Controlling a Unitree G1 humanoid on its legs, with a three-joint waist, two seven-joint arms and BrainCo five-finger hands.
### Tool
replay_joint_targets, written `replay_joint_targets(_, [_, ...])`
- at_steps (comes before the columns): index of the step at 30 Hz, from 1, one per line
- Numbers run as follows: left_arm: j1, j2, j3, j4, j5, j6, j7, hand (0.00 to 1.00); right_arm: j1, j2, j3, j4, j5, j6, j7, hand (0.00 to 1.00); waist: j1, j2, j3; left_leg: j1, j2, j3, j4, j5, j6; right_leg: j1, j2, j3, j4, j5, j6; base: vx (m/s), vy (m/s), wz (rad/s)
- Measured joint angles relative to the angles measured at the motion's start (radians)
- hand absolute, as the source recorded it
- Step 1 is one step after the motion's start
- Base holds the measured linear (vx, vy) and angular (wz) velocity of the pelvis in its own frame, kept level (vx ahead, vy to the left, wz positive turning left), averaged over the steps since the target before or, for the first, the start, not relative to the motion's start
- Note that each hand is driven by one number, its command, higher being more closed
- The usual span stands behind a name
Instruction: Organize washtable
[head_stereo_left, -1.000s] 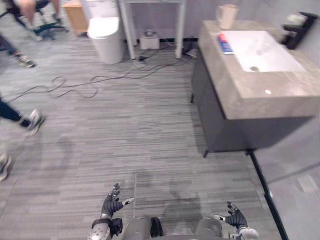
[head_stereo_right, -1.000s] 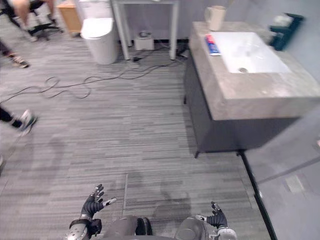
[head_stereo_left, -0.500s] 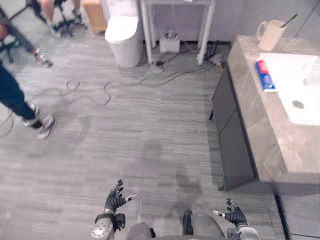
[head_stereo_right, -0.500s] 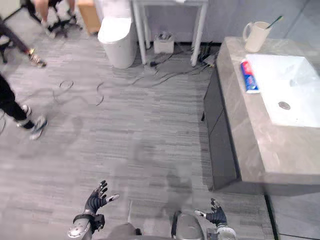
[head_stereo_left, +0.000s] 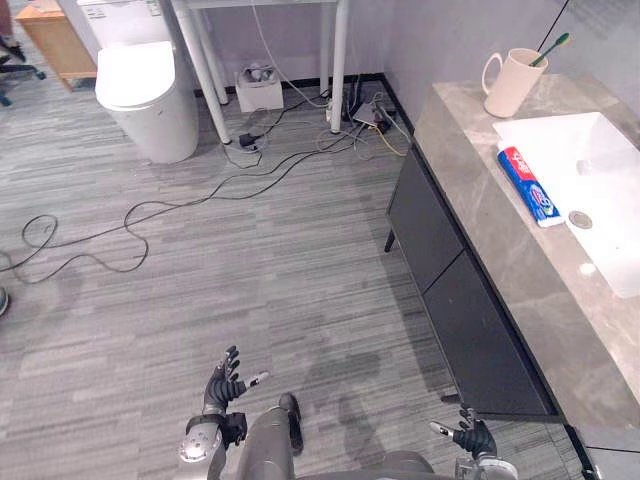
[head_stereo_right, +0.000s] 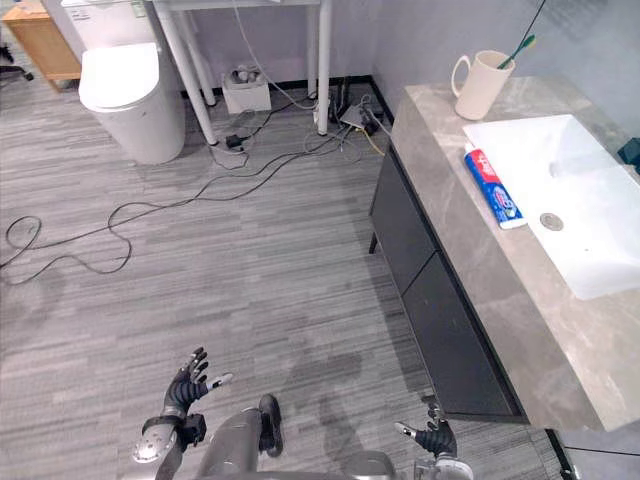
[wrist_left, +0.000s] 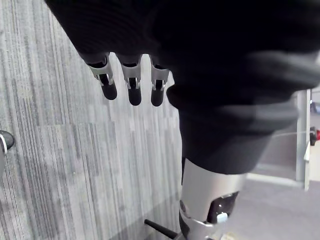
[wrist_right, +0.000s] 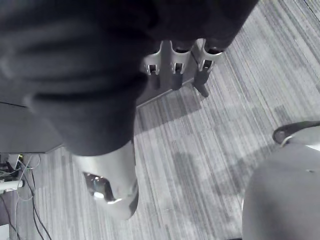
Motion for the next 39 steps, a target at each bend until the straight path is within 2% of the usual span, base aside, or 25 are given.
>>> replay_joint_targets(1, [-0.002,0.008,-0.009,-0.003,0.000,0.001,0.000,0.00,-0.001,0.003,0.009,-0.004,-0.002,0.000,0.000,0.00,-0.006,0.018,-0.003,0.060,0.000,0.029,-0.054,0.009,0.000,-0.054,0.007,-0.092,0.024,-0.026,-0.036,0.31,0.054,-0.53])
replay_joint_targets(4, [-0.011,0.019,-0.002,-0.003,0.000,0.001,0.001,0.00,-0.030,-0.004,0.026,-0.007,-0.009,0.000,-0.001,0.00,-0.028,0.016,-0.006,0.147,0.023,0.103,-0.100,0.021,0.001,-0.133,0.018,-0.394,-0.149,-0.045,-0.087,0.37,-0.003,-0.58])
replay_joint_targets(5, [-0.018,0.020,-0.001,-0.003,0.000,0.002,0.001,0.00,-0.041,-0.004,0.032,-0.008,-0.009,-0.001,-0.002,0.00,-0.028,0.015,-0.007,0.173,0.031,0.133,-0.110,0.018,-0.017,-0.141,0.032,-0.531,-0.294,-0.006,-0.133,0.36,-0.035,-0.68])
replay_joint_targets(6, [-0.020,0.022,0.002,-0.002,0.000,0.002,0.000,0.00,-0.043,-0.004,0.035,-0.009,-0.010,-0.001,-0.003,0.00,-0.026,0.011,-0.010,0.187,0.028,0.144,-0.115,0.011,-0.030,-0.139,0.049,-0.572,-0.378,0.039,-0.154,0.46,-0.056,-0.64])
replay_joint_targets(7, [-0.018,0.035,0.003,-0.001,0.000,0.002,-0.003,0.00,-0.034,-0.001,0.036,-0.020,-0.017,-0.002,-0.003,0.00,-0.029,-0.021,-0.016,0.217,-0.001,0.149,-0.116,-0.009,-0.066,-0.135,0.069,-0.582,-0.507,0.203,-0.213,0.40,-0.044,-0.74])
replay_joint_targets(8, [-0.027,-0.001,0.004,0.026,0.000,0.008,-0.004,0.00,-0.035,-0.033,0.035,-0.016,-0.018,0.000,-0.004,0.00,-0.020,0.014,-0.019,0.251,0.021,0.145,-0.111,-0.039,-0.100,-0.124,0.100,-0.566,-0.483,0.161,-0.281,0.39,-0.048,-0.74])
replay_joint_targets(11, [-0.019,-0.024,-0.001,0.022,0.008,0.005,-0.007,0.00,-0.025,-0.046,0.032,-0.019,-0.018,0.001,-0.003,0.00,-0.032,0.061,-0.025,0.216,0.097,0.137,0.067,-0.051,-0.123,-0.096,0.174,-0.516,-0.525,0.115,-0.250,0.31,-0.083,-0.67])
replay_joint_targets(12, [-0.018,-0.025,-0.001,0.022,0.008,0.005,-0.007,0.00,-0.014,-0.042,0.034,-0.022,-0.017,0.002,-0.003,0.00,-0.024,0.073,-0.018,0.168,0.163,0.106,0.251,-0.028,-0.161,-0.052,0.221,-0.485,-0.558,0.108,-0.257,0.30,-0.107,-0.96])
replay_joint_targets(13, [-0.009,-0.026,-0.002,0.021,0.008,0.005,-0.008,0.00,0.002,-0.040,0.034,-0.034,-0.017,0.002,-0.004,0.00,-0.021,0.077,-0.014,0.134,0.217,0.060,0.420,-0.009,-0.171,0.002,0.264,-0.456,-0.581,0.095,-0.266,0.30,-0.092,-0.99])
replay_joint_targets(15, [0.008,-0.030,-0.003,0.018,0.008,0.005,-0.008,0.00,0.014,-0.038,0.034,-0.053,-0.016,0.001,-0.005,0.00,-0.011,0.064,-0.013,0.076,0.247,0.019,0.570,-0.017,-0.161,0.065,0.299,-0.380,-0.595,0.069,-0.282,0.31,-0.041,-1.11])
replay_joint_targets(19, [-0.004,-0.055,-0.005,0.017,0.007,0.005,-0.007,0.00,0.015,-0.040,0.019,-0.051,-0.016,0.003,-0.004,0.00,0.003,0.050,-0.007,-0.036,0.232,-0.009,0.461,-0.028,-0.141,0.117,0.312,-0.261,-0.633,0.068,-0.263,0.28,0.021,-1.07])
replay_joint_targets(20, [-0.009,-0.066,-0.006,0.015,0.007,0.005,-0.008,0.00,0.014,-0.041,0.014,-0.045,-0.016,0.005,-0.004,0.00,0.003,0.049,-0.003,-0.065,0.181,-0.076,0.342,-0.028,-0.140,0.136,0.308,-0.203,-0.632,0.067,-0.258,0.20,0.071,-0.78])
replay_joint_targets(21, [-0.008,-0.067,-0.006,0.014,0.007,0.005,-0.007,0.00,0.013,-0.041,0.014,-0.043,-0.016,0.005,-0.005,0.00,0.004,0.049,-0.004,-0.067,0.169,-0.092,0.317,-0.028,-0.140,0.139,0.306,-0.192,-0.631,0.066,-0.256,0.25,0.130,-1.05])
replay_joint_targets(22, [-0.006,-0.073,-0.006,0.010,0.007,0.005,-0.007,0.00,0.012,-0.041,0.009,-0.039,-0.016,0.005,-0.005,0.00,0.003,0.041,0.000,-0.066,0.115,-0.174,0.179,-0.024,-0.147,0.151,0.300,-0.149,-0.630,0.059,-0.236,0.24,0.180,-1.01])
replay_joint_targets(23, [-0.007,-0.079,-0.006,0.002,0.007,0.005,-0.007,0.00,0.012,-0.042,-0.004,-0.036,-0.016,0.005,-0.005,0.00,0.004,0.053,-0.006,-0.060,0.072,-0.258,0.054,-0.017,-0.157,0.155,0.297,-0.107,-0.629,0.055,-0.218,0.28,0.224,-1.22])
replay_joint_targets(25, [-0.012,-0.086,-0.007,-0.001,0.007,0.004,-0.006,0.00,0.013,-0.052,-0.014,-0.036,-0.017,0.005,-0.009,0.00,0.003,0.073,-0.010,-0.053,0.035,-0.347,-0.081,0.019,-0.157,0.151,0.299,-0.027,-0.604,0.034,-0.172,0.24,0.265,-1.06])
replay_joint_targets(26, [-0.014,-0.087,-0.007,-0.001,0.007,0.004,-0.006,0.00,0.013,-0.053,-0.014,-0.036,-0.017,0.005,-0.009,0.00,0.002,0.075,-0.011,-0.050,0.034,-0.351,-0.085,0.027,-0.152,0.151,0.299,-0.020,-0.600,0.030,-0.166,0.22,0.300,-1.05])
replay_joint_targets(27, [-0.018,-0.088,-0.008,0.000,0.007,0.004,-0.006,0.00,0.019,-0.056,-0.013,-0.037,-0.017,0.005,-0.009,0.00,0.003,0.086,-0.016,-0.029,0.033,-0.327,-0.078,0.086,-0.121,0.151,0.301,0.026,-0.569,0.000,-0.122,0.23,0.348,-1.04])
replay_joint_targets(29, [-0.017,-0.072,-0.009,-0.002,0.008,0.002,-0.006,0.00,0.021,-0.032,-0.007,-0.045,-0.017,0.004,-0.005,0.00,-0.001,0.056,-0.034,0.007,0.005,-0.226,-0.070,0.072,-0.075,0.128,0.254,0.095,-0.504,-0.063,-0.050,0.20,0.340,-1.14])
replay_joint_targets(30, [-0.021,-0.068,-0.010,-0.002,0.008,0.002,-0.006,0.00,0.019,-0.027,-0.007,-0.045,-0.017,0.004,-0.005,0.00,0.001,0.049,-0.036,0.009,-0.001,-0.201,-0.073,0.067,-0.066,0.111,0.238,0.096,-0.485,-0.074,-0.035,0.13,0.300,-1.07])
replay_joint_targets(32, [-0.017,-0.042,-0.010,0.001,0.007,0.004,-0.006,0.00,-0.008,-0.004,-0.003,-0.045,-0.018,0.005,-0.004,0.00,0.014,0.022,-0.040,0.035,-0.014,-0.093,-0.081,0.050,-0.041,0.038,0.151,-0.020,-0.413,-0.057,0.008,0.07,0.261,-1.20])
replay_joint_targets(33, [-0.013,-0.035,-0.011,0.005,0.007,0.005,-0.006,0.00,-0.013,0.000,-0.003,-0.045,-0.018,0.005,-0.004,0.00,0.010,0.021,-0.040,0.045,-0.016,-0.078,-0.086,0.048,-0.038,0.033,0.135,-0.070,-0.408,-0.049,0.010,0.07,0.184,-0.95])
replay_joint_targets(36, [-0.014,-0.018,-0.009,0.004,0.007,0.004,-0.005,0.00,-0.030,0.001,0.001,-0.036,-0.025,0.014,-0.003,0.00,0.006,0.037,-0.035,0.131,-0.017,0.004,-0.145,0.045,-0.033,0.048,0.073,-0.328,-0.437,-0.011,-0.039,0.07,0.100,-0.71])
replay_joint_targets(37, [-0.020,-0.007,-0.009,0.005,0.007,0.004,-0.005,0.00,-0.035,-0.007,0.016,-0.036,-0.034,0.014,-0.004,0.00,0.004,0.026,-0.043,0.147,-0.017,0.017,-0.160,0.045,-0.033,0.068,0.072,-0.390,-0.479,0.003,-0.064,0.07,0.038,-0.59])
replay_joint_targets(39, [-0.021,0.000,-0.010,0.030,0.006,0.009,-0.003,0.00,-0.035,-0.027,0.028,-0.035,-0.040,0.014,-0.005,0.00,-0.001,0.048,-0.042,0.150,-0.011,0.024,-0.180,0.050,-0.041,0.076,0.096,-0.386,-0.533,0.028,-0.080,0.06,-0.011,-0.29])
